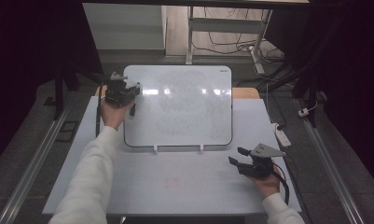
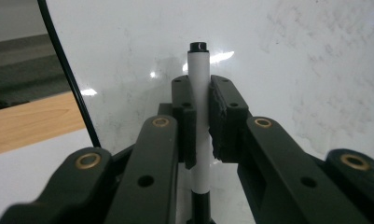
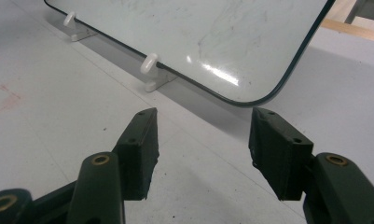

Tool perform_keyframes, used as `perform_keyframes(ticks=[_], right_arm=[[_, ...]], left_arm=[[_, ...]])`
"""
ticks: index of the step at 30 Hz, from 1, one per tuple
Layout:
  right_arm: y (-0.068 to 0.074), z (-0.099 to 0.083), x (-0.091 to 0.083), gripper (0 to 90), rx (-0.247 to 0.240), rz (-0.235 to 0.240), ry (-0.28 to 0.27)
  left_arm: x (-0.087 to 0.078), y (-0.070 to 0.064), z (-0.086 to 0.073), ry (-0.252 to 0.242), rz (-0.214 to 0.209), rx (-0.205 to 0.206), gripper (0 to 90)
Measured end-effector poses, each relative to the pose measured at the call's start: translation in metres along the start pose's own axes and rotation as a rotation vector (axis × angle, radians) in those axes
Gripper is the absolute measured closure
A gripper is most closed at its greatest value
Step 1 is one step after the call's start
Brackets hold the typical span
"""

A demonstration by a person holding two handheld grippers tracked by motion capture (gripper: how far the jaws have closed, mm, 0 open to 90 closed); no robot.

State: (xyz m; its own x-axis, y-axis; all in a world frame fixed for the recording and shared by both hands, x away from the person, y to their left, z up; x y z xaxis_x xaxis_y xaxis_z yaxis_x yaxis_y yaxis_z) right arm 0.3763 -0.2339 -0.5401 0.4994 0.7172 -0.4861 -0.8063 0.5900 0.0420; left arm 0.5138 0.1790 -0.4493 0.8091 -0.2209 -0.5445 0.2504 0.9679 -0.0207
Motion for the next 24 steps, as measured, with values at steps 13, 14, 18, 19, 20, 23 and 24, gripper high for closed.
perform_keyframes(ticks=[13, 14, 18, 19, 20, 23, 24], right_arm=[[0.000, -0.001, -0.002, 41.9, 0.000, 0.003, 0.002], [0.000, -0.002, -0.003, 41.9, 0.001, 0.005, 0.002], [-0.001, -0.003, -0.004, 41.9, 0.002, 0.015, 0.007], [-0.002, -0.004, -0.004, 41.9, 0.002, 0.016, 0.008], [-0.002, -0.004, -0.004, 41.9, 0.003, 0.016, 0.009], [-0.005, -0.006, -0.005, 41.9, 0.004, 0.014, 0.014], [-0.006, -0.007, -0.006, 41.9, 0.005, 0.013, 0.013]], left_arm=[[-0.018, -0.002, -0.001, -0.058, 0.014, 0.059, 54.9], [-0.023, -0.003, -0.003, -0.067, -0.001, 0.065, 52.4], [-0.043, -0.012, -0.018, -0.089, -0.086, 0.088, 45.9], [-0.048, -0.014, -0.022, -0.089, -0.102, 0.093, 44.8], [-0.053, -0.016, -0.027, -0.092, -0.112, 0.099, 43.6], [-0.067, -0.021, -0.042, -0.097, -0.141, 0.115, 41.6], [-0.071, -0.023, -0.047, -0.097, -0.151, 0.116, 41.1]])
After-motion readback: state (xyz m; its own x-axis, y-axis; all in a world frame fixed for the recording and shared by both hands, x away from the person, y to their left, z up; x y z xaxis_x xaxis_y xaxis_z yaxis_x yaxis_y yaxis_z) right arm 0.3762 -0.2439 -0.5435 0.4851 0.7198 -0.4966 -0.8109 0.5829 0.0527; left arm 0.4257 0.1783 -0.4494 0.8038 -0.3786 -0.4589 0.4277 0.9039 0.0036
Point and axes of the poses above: each handheld gripper's, and its own axes: x roughly forward along the jaws, z roughly out of its top, y roughly to its left, the point moved 8 cm from there along x, roughly forward along the jaws, and after that the axes turned 8 degrees about z, right-handed, at the moved point
